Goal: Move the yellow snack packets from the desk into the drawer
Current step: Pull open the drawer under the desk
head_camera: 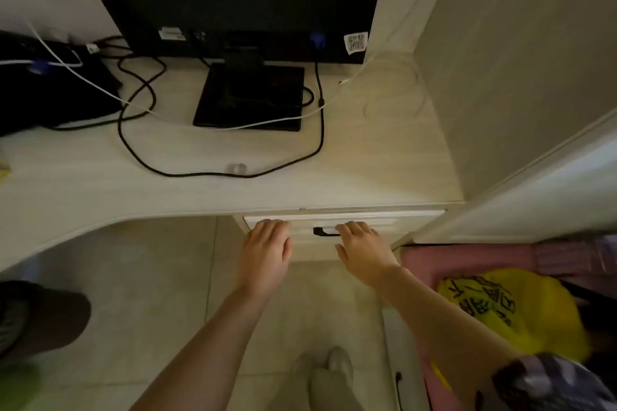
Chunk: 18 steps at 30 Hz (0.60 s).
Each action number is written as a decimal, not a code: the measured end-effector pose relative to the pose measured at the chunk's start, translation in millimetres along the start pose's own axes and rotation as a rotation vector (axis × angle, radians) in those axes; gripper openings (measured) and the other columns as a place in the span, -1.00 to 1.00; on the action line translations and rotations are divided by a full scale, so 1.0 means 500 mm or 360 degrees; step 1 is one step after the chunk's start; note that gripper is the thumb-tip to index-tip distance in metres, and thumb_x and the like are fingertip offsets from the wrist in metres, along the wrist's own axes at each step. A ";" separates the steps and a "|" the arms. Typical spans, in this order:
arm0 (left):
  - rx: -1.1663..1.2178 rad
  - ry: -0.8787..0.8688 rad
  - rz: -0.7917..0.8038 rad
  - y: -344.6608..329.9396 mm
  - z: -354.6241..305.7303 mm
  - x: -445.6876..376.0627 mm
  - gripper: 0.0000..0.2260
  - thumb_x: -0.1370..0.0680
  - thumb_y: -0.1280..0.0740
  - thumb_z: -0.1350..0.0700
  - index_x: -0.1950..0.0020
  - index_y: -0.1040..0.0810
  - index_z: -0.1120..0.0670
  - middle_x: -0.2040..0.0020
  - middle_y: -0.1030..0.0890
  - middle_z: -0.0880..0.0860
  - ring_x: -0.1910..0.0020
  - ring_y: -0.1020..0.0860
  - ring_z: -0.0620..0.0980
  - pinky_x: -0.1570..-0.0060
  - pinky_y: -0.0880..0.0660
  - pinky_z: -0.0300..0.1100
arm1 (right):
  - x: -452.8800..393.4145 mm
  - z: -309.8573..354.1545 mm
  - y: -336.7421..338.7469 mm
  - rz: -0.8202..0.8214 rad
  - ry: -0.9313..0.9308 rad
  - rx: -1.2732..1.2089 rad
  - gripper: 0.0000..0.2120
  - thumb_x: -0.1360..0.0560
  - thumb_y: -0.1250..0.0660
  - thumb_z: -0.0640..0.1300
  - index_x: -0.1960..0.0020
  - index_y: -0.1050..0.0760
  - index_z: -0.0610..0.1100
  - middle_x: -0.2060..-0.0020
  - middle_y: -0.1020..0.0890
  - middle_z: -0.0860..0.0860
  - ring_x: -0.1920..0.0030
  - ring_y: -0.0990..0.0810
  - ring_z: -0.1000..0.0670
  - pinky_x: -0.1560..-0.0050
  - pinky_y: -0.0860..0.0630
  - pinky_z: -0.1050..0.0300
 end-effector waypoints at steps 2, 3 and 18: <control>0.0033 0.0013 -0.0029 -0.018 0.002 -0.001 -0.73 -0.48 -0.17 0.09 -0.06 -0.59 0.09 0.02 -0.63 0.01 -0.05 -0.47 -0.01 0.00 -0.44 -0.14 | -0.030 -0.005 -0.030 0.0072 -0.0020 -0.0007 -0.56 -0.60 -0.11 -0.03 -0.45 -0.23 -0.15 -0.37 -0.40 -0.09 -0.40 -0.31 -0.12 -0.37 -0.29 0.01; 0.0022 0.0010 -0.0034 -0.029 0.004 0.004 -0.73 -0.48 -0.17 0.09 -0.08 -0.59 0.10 -0.01 -0.63 0.01 -0.08 -0.47 -0.01 -0.04 -0.43 -0.14 | -0.044 -0.008 -0.048 0.0100 -0.0018 -0.0001 -0.54 -0.60 -0.11 -0.04 -0.46 -0.22 -0.15 -0.38 -0.38 -0.10 -0.41 -0.30 -0.12 -0.39 -0.28 0.00; 0.0042 0.0045 0.0149 -0.091 0.018 -0.007 -0.62 -0.46 -0.39 0.21 -0.28 -0.51 0.18 -0.26 -0.56 0.12 -0.28 -0.49 0.12 -0.29 -0.43 0.02 | -0.049 -0.005 -0.152 0.0206 -0.0156 0.0122 -0.46 -0.48 -0.19 -0.22 -0.44 -0.19 -0.20 -0.36 -0.36 -0.14 -0.36 -0.31 -0.20 -0.37 -0.29 -0.10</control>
Point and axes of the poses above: each hand's wrist, its own x-axis away from the middle knuckle, its own y-axis out of the back of the hand, z = x × y, the point moved 3 cm from there along -x, towards the middle knuckle
